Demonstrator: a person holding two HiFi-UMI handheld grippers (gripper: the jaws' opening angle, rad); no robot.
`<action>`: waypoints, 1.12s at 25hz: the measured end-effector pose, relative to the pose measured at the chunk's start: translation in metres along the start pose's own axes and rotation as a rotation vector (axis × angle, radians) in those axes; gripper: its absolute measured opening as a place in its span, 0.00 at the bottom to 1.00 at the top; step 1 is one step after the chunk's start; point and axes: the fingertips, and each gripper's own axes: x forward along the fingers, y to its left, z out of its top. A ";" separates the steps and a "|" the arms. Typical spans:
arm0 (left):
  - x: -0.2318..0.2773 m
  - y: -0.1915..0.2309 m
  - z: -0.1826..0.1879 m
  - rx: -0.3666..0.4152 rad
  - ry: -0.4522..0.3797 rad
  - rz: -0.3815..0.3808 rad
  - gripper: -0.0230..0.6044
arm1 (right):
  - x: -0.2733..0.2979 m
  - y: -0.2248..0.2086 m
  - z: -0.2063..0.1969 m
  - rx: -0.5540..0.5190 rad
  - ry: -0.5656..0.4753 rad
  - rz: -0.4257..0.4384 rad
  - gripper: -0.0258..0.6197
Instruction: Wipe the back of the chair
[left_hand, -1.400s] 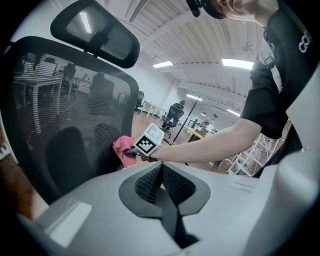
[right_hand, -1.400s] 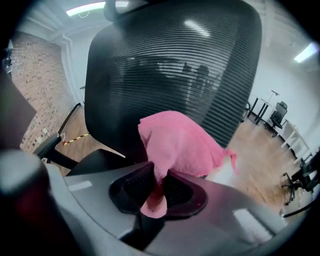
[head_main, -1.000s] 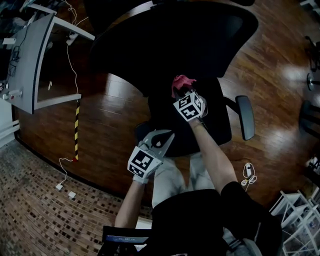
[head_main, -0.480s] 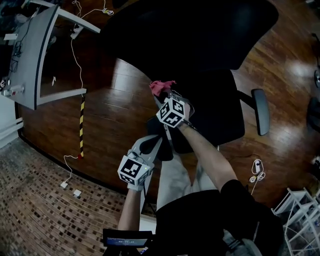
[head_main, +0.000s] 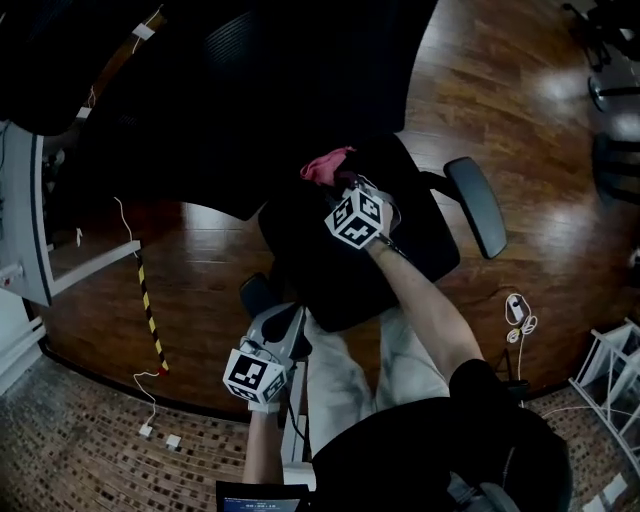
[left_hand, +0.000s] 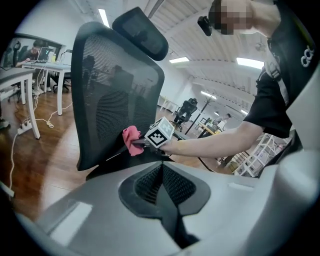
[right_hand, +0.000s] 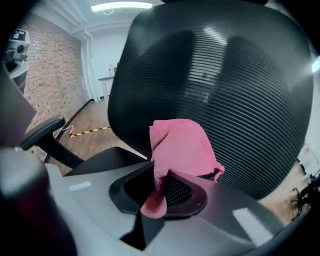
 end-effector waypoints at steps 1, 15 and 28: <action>0.008 -0.006 0.000 0.004 0.004 -0.009 0.02 | -0.008 -0.023 -0.014 0.028 0.012 -0.033 0.11; 0.050 -0.056 0.022 0.038 0.038 -0.065 0.02 | -0.074 -0.123 -0.056 0.271 0.021 -0.206 0.11; 0.032 -0.024 0.038 0.100 -0.011 0.000 0.02 | -0.055 0.081 0.132 -0.103 -0.231 0.188 0.11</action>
